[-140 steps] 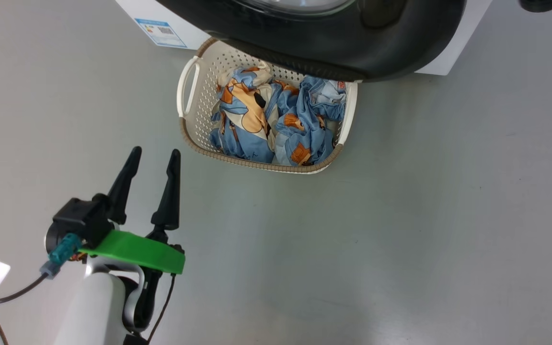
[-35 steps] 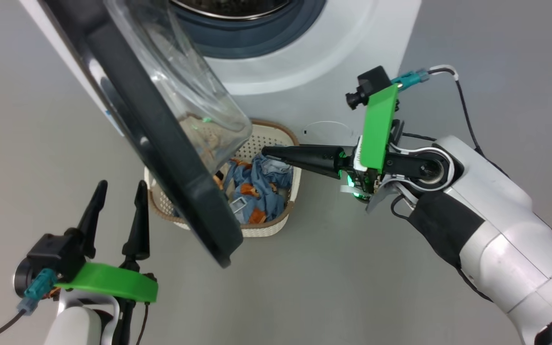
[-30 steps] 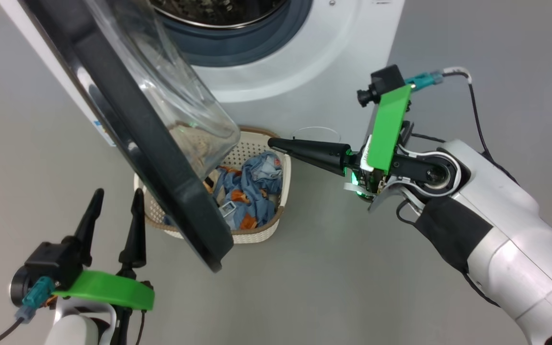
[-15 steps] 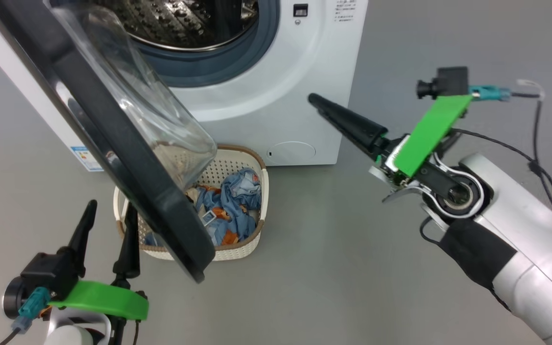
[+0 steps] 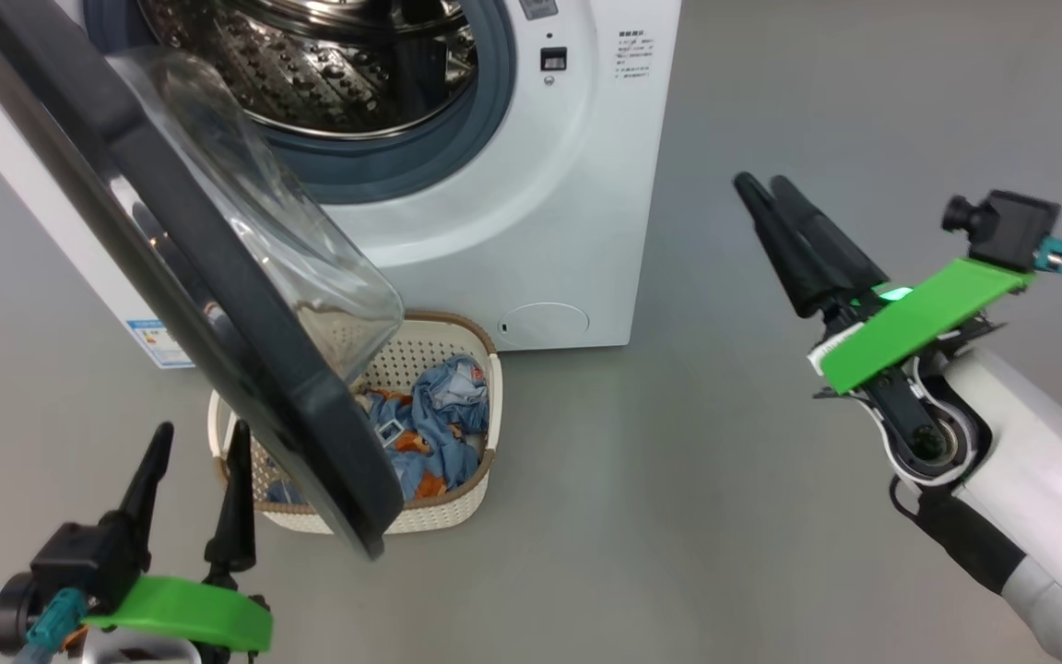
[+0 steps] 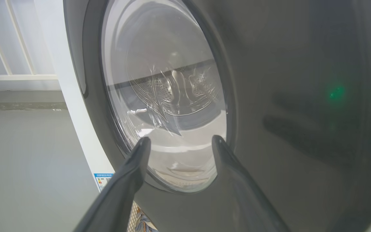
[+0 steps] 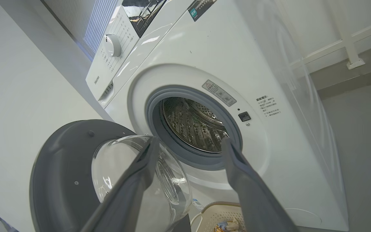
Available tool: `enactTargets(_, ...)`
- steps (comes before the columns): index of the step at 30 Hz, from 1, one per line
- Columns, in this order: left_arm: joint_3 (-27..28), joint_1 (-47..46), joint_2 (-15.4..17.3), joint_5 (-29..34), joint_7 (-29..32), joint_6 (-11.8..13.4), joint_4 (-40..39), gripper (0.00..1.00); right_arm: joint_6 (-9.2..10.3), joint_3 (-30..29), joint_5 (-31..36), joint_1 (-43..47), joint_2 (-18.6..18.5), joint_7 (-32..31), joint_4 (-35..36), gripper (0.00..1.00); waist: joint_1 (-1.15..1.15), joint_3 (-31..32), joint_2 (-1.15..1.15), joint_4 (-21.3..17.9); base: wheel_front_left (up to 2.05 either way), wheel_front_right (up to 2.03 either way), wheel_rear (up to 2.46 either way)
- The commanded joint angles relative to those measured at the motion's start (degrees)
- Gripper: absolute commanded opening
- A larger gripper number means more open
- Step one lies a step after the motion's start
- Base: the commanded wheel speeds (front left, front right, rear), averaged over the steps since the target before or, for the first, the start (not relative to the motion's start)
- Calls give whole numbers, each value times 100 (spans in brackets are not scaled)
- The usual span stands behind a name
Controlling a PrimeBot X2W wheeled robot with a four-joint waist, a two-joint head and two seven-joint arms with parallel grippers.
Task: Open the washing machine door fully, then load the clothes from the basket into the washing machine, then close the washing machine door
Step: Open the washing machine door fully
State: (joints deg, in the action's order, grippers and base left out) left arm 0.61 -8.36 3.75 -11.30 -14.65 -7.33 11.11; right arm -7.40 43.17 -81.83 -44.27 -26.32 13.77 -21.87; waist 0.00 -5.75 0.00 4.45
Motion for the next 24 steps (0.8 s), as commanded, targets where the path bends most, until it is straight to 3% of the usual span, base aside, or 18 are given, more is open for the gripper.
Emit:
enactTargets(1,221,16,97,54,-35,-15,-171,100,-9,-139,287,213,-38,91,47,100,0,47,0,-46,0,0,0)
enactTargets(10,387,215,60,93,-35,-15,-316,100,-9,-1982,2669,1379,390,121,228,100,0,137,0,-212,0,0,0)
enactTargets(17,498,400,15,126,-35,-15,-390,100,-9,-2807,4131,2349,758,122,660,100,0,235,0,-314,0,0,0)
enactTargets(24,569,520,-32,138,-35,7,-449,100,-9,-3466,5157,3129,1143,122,1020,100,0,277,0,-356,0,0,0)
